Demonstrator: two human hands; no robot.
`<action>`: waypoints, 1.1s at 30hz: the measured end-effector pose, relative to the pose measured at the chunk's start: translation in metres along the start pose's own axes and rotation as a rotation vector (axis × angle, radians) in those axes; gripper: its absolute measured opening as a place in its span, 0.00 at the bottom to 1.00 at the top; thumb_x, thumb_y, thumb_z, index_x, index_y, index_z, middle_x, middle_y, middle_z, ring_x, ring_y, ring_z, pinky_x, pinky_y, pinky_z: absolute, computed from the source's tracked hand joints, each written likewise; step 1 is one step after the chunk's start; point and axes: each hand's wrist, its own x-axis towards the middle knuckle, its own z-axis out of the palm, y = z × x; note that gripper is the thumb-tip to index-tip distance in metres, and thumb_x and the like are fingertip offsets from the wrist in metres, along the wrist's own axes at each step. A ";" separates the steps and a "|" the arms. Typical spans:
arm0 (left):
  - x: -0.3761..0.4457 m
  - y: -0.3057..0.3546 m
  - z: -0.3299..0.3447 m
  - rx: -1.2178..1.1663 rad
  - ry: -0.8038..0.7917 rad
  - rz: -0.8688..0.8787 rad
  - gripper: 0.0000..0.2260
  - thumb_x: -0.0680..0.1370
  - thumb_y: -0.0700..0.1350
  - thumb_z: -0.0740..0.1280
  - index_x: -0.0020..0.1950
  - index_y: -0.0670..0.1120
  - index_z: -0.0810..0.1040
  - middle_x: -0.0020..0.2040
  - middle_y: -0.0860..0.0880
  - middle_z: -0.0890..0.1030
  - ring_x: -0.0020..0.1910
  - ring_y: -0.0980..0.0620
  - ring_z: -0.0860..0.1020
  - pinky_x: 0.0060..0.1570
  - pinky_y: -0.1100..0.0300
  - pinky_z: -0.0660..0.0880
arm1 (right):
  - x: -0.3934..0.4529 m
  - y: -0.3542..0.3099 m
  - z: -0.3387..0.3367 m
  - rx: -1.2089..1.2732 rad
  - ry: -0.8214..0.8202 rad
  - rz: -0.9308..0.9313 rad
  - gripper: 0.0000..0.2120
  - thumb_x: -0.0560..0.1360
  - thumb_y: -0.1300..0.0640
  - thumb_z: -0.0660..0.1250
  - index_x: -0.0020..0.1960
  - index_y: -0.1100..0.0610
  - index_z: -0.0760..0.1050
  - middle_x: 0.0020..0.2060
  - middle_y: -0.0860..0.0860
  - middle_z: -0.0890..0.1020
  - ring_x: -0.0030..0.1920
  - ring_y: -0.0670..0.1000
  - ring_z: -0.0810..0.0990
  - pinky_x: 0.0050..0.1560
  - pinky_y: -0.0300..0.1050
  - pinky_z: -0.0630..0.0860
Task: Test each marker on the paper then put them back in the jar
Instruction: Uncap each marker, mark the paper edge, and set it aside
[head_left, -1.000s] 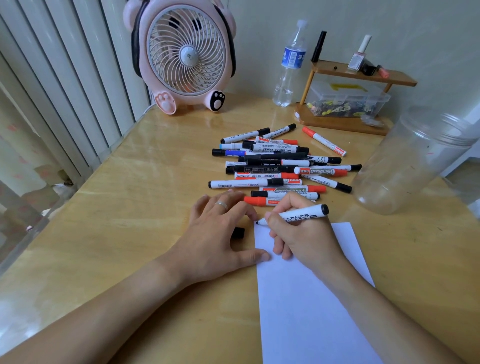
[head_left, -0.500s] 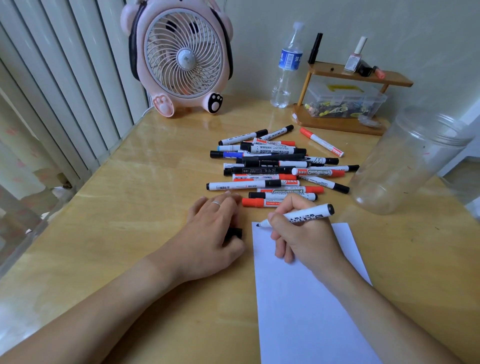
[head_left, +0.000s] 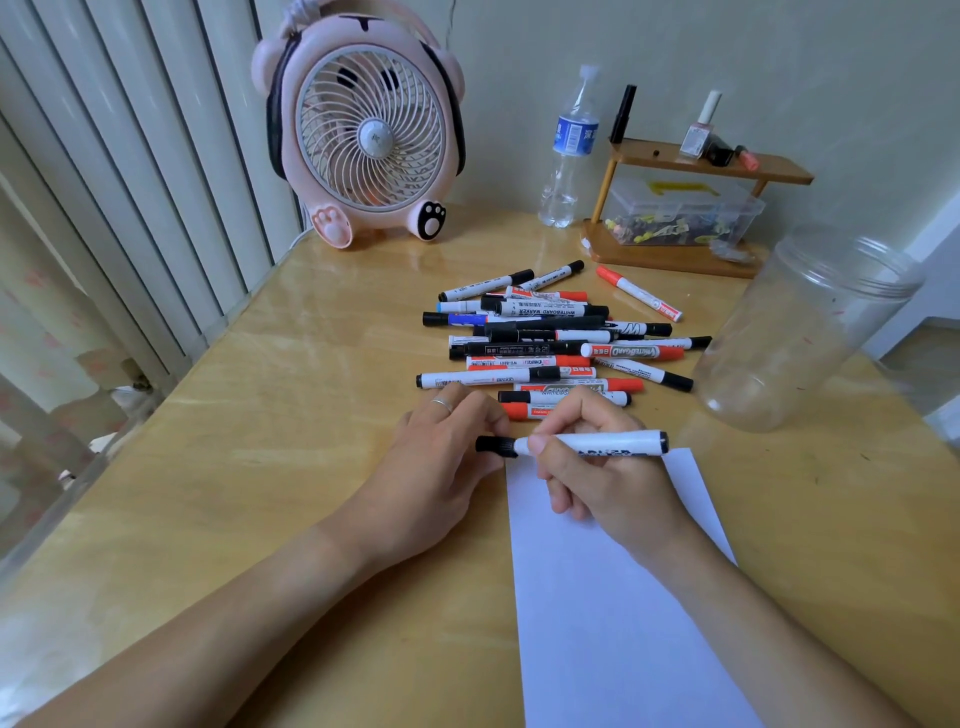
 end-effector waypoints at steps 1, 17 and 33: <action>0.000 0.001 0.000 -0.004 0.001 0.020 0.09 0.80 0.39 0.68 0.55 0.51 0.73 0.54 0.58 0.74 0.55 0.53 0.73 0.55 0.48 0.73 | 0.000 0.000 0.001 -0.009 -0.029 0.007 0.07 0.75 0.58 0.73 0.45 0.59 0.75 0.29 0.60 0.77 0.26 0.52 0.75 0.25 0.42 0.68; -0.001 -0.001 0.005 0.041 -0.150 0.065 0.09 0.85 0.53 0.53 0.50 0.52 0.67 0.42 0.59 0.70 0.44 0.54 0.68 0.45 0.52 0.70 | -0.001 -0.009 -0.004 0.107 0.129 0.061 0.11 0.73 0.56 0.59 0.37 0.62 0.70 0.25 0.59 0.74 0.17 0.55 0.70 0.21 0.37 0.61; -0.006 0.002 0.003 -0.286 -0.289 0.090 0.16 0.85 0.60 0.53 0.45 0.51 0.68 0.36 0.55 0.70 0.33 0.55 0.66 0.35 0.63 0.62 | -0.013 -0.017 -0.001 -0.022 0.020 -0.112 0.11 0.76 0.60 0.54 0.39 0.65 0.69 0.21 0.61 0.72 0.16 0.56 0.72 0.17 0.43 0.60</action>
